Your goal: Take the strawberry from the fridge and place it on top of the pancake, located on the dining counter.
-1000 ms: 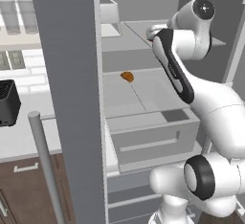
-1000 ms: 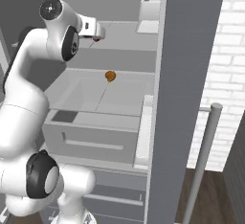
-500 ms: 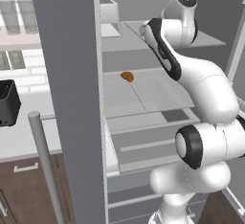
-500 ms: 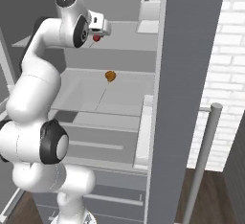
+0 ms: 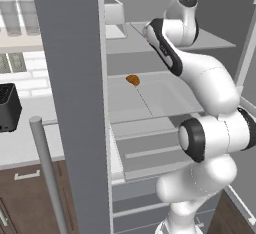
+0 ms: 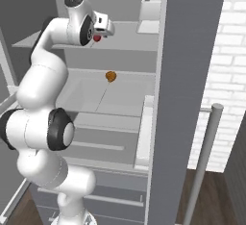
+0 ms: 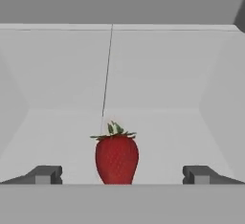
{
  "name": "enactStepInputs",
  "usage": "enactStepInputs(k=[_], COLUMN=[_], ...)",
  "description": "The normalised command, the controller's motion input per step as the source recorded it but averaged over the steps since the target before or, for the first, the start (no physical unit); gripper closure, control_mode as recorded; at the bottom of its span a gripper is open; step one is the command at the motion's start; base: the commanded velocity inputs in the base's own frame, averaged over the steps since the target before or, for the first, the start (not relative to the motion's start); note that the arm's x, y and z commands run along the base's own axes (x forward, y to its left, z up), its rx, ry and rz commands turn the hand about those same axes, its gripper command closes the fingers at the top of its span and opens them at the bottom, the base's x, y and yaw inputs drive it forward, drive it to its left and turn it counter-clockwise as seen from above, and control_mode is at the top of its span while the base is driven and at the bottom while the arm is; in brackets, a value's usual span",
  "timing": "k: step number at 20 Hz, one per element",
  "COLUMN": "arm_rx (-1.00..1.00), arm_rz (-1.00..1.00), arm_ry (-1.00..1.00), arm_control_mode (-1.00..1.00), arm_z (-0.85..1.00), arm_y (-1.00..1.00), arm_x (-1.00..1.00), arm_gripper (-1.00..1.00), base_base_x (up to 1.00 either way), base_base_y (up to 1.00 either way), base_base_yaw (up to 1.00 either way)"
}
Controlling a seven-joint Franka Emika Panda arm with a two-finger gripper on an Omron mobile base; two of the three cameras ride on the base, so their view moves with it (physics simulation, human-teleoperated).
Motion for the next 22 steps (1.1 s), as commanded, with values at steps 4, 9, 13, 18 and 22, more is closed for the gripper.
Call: enactStepInputs(k=[4,9,13,18,22], arm_rx=[0.00,0.00,0.00,0.00,0.00], arm_rz=[0.00,0.00,0.00,0.00,0.00], arm_ry=[0.01,0.02,0.02,0.02,0.01], arm_control_mode=[-1.00,-1.00,-1.00,-1.00,-1.00], arm_z=[-0.17,-0.10,-0.04,-0.14,-0.17], arm_y=[0.00,0.00,0.00,0.00,0.00], arm_x=[0.26,0.34,0.30,0.02,0.00], arm_gripper=[-1.00,-1.00,-1.00,-1.00,-1.00], base_base_x=[0.00,0.00,0.00,0.00,0.00], base_base_y=[0.00,0.00,0.00,0.00,0.00], base_base_yaw=[0.00,0.00,0.00,0.00,0.00])
